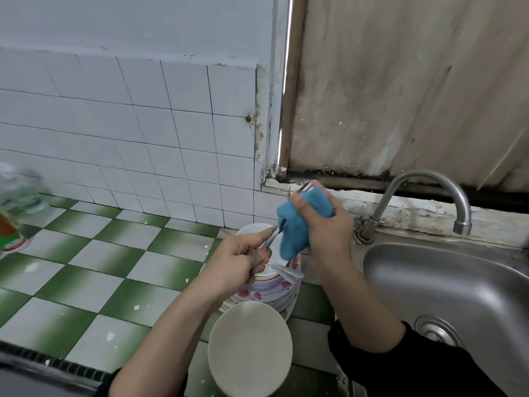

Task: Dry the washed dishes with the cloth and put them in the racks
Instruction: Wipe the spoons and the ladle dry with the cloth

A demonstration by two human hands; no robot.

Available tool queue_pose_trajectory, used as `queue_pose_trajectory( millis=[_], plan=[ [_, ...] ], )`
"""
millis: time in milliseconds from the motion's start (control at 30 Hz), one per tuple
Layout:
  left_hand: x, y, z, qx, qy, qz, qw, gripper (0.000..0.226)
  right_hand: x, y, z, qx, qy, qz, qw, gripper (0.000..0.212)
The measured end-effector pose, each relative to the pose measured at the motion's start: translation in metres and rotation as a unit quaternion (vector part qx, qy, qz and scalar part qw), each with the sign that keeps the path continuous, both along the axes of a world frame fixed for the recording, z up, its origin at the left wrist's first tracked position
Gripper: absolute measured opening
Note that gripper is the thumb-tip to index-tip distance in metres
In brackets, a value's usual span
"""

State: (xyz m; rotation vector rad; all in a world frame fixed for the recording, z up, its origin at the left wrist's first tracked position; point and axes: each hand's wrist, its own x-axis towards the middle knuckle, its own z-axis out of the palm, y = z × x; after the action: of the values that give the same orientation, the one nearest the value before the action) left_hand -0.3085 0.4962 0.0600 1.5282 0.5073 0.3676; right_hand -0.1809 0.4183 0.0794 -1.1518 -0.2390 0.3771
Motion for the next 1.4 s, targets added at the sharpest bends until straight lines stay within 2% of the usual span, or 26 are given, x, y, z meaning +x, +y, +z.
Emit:
queue_pose_trajectory(
  millis=[100,200,267,433,500,600,800,900,1000,1133,1267,1300,1333,1400],
  plan=[
    [-0.004,0.0,-0.003,0.024,0.018,-0.008,1.0,0.052,0.0,0.003,0.004,0.025,-0.012,-0.059,0.998,0.036],
    [-0.003,-0.001,-0.002,0.103,0.012,0.016,0.994,0.057,-0.013,0.007,-0.003,-0.016,-0.062,0.018,0.998,0.037],
    [-0.005,-0.002,-0.003,0.151,0.008,0.023,0.988,0.053,-0.018,0.008,-0.008,-0.032,-0.073,0.052,0.995,0.029],
    [-0.013,-0.004,-0.003,0.226,0.023,0.029,0.973,0.067,-0.002,0.006,0.003,-0.018,-0.104,-0.077,0.991,0.022],
    [-0.014,-0.004,-0.001,0.231,0.018,0.041,0.972,0.07,-0.001,0.004,0.005,-0.016,-0.161,-0.07,0.984,0.029],
    [-0.017,-0.001,0.004,0.227,0.014,0.056,0.972,0.07,-0.009,0.004,-0.004,-0.053,-0.227,0.021,0.972,0.041],
    [-0.026,-0.004,0.01,0.269,0.04,0.029,0.962,0.071,0.005,-0.006,0.0,-0.118,-0.316,0.042,0.941,0.024],
    [-0.028,-0.006,0.019,0.275,0.04,0.033,0.96,0.069,0.002,-0.004,0.003,-0.089,-0.307,0.015,0.948,0.019],
    [-0.031,-0.008,0.025,0.285,0.055,0.04,0.956,0.066,-0.008,0.001,-0.009,-0.079,-0.281,0.027,0.956,0.026],
    [-0.037,-0.013,0.025,0.276,0.066,0.036,0.958,0.064,0.001,-0.007,-0.015,-0.119,-0.395,0.041,0.91,0.028],
    [-0.037,-0.01,0.029,0.306,0.074,0.052,0.948,0.055,0.012,-0.003,-0.011,-0.091,-0.485,-0.08,0.866,0.017],
    [-0.038,-0.008,0.03,0.31,0.078,0.063,0.945,0.057,0.015,-0.001,-0.008,-0.094,-0.47,-0.102,0.872,0.018],
    [-0.04,-0.007,0.031,0.304,0.076,0.077,0.946,0.058,0.018,0.0,-0.002,-0.099,-0.426,-0.119,0.891,0.02],
    [-0.044,-0.006,0.032,0.275,0.051,0.112,0.954,0.055,0.025,-0.003,0.012,-0.102,-0.303,-0.149,0.936,0.026]
  ],
)
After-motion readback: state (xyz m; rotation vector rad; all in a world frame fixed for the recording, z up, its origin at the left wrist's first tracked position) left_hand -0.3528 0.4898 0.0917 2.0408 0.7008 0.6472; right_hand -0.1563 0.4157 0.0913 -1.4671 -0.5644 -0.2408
